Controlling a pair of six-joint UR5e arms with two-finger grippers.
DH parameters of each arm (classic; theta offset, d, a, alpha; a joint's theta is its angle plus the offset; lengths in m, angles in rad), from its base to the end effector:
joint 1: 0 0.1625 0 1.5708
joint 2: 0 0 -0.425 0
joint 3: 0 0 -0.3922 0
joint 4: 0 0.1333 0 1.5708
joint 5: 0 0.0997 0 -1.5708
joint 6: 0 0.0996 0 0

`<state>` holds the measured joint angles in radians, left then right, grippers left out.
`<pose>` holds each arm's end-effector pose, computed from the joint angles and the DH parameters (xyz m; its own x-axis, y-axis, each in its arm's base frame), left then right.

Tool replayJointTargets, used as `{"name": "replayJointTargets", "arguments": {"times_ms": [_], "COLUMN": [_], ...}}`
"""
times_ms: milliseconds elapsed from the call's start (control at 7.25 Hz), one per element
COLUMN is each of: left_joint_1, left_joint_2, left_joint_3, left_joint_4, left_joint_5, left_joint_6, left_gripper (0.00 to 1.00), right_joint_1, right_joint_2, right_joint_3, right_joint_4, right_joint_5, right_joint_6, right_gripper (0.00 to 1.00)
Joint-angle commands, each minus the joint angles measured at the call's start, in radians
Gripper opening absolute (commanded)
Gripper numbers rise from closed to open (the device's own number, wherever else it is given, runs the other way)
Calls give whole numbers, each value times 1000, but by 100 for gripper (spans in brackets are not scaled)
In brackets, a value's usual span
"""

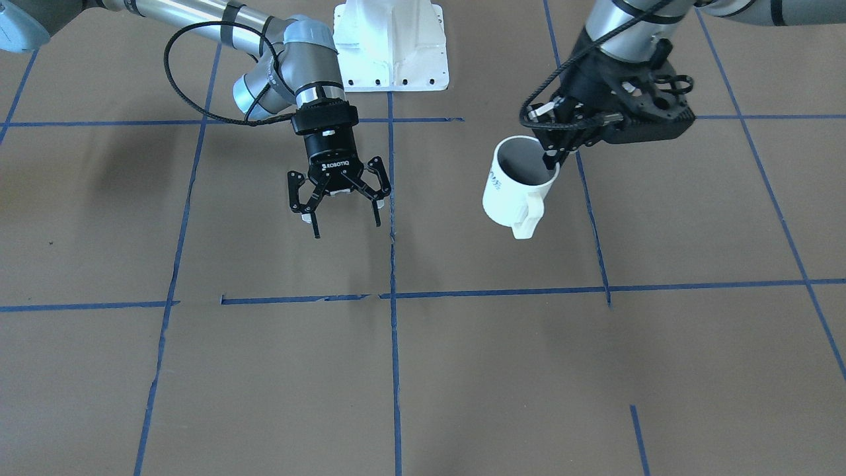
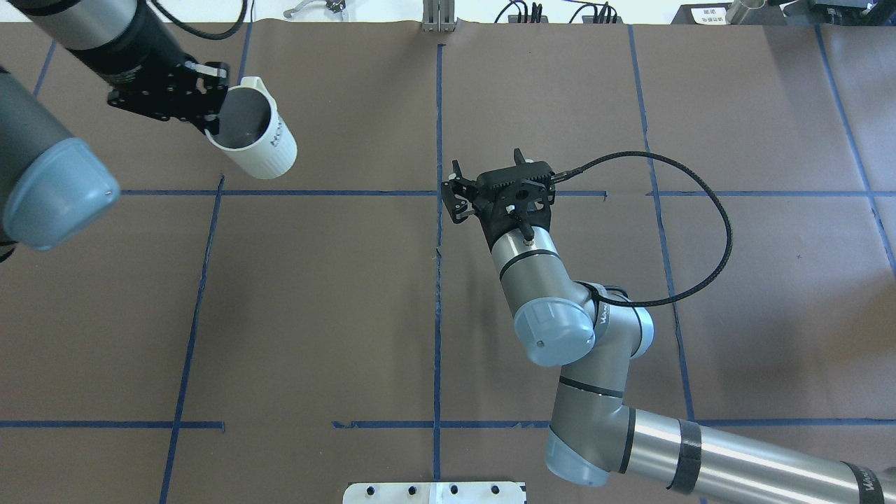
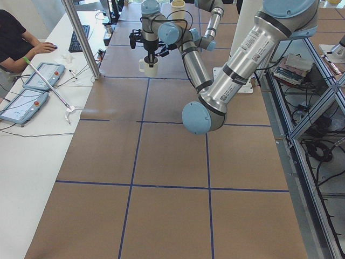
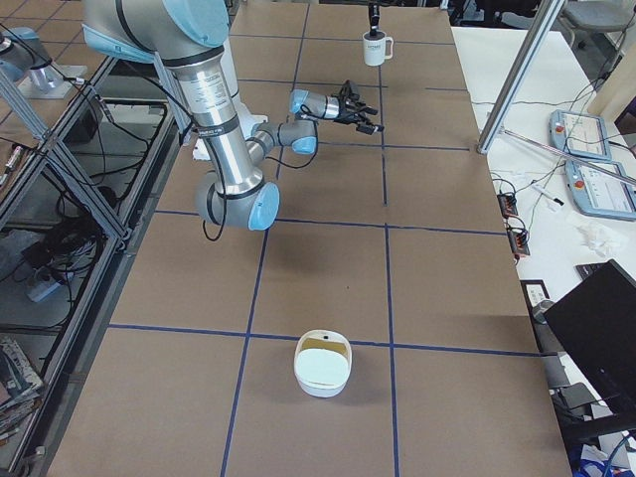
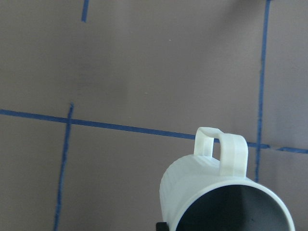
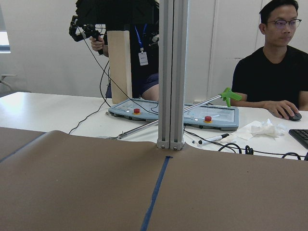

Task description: Left arm hands cup to right arm to dump lemon

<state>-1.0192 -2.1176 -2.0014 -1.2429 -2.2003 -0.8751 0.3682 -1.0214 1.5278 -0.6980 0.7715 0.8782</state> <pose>0.2343 -0.5232 0.2042 0.6420 -0.0548 -0.7647 0.1177 0.9927 0.0277 -0.5347 -0.4257 0.2501 0.7162 -0.2009 0.6683 -0.5850 0.3494 0.7319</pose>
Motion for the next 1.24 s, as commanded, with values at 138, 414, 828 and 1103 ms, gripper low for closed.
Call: {"name": "replayJointTargets", "arguments": {"times_ms": [138,414,828,1103], "left_joint_1": [-87,-87,-87,-87], "left_joint_2": [308,480,625,704], "left_joint_3": [3,4,6,6], "left_joint_4": [-203,-350,-475,-515], "left_joint_5": [-10,-10,-47,-68], "left_joint_6": [252,306,305,294], "left_gripper": [0,0,0,0], "right_joint_1": [185,402,558,676], "right_joint_2": [-119,-216,-313,-496], "right_joint_3": [40,86,343,425], "right_joint_4": [-3,-50,-510,-555], "right_joint_5": [344,760,980,1207], "right_joint_6": [-1,-4,-188,-251], "right_gripper": [100,100,100,100]}}
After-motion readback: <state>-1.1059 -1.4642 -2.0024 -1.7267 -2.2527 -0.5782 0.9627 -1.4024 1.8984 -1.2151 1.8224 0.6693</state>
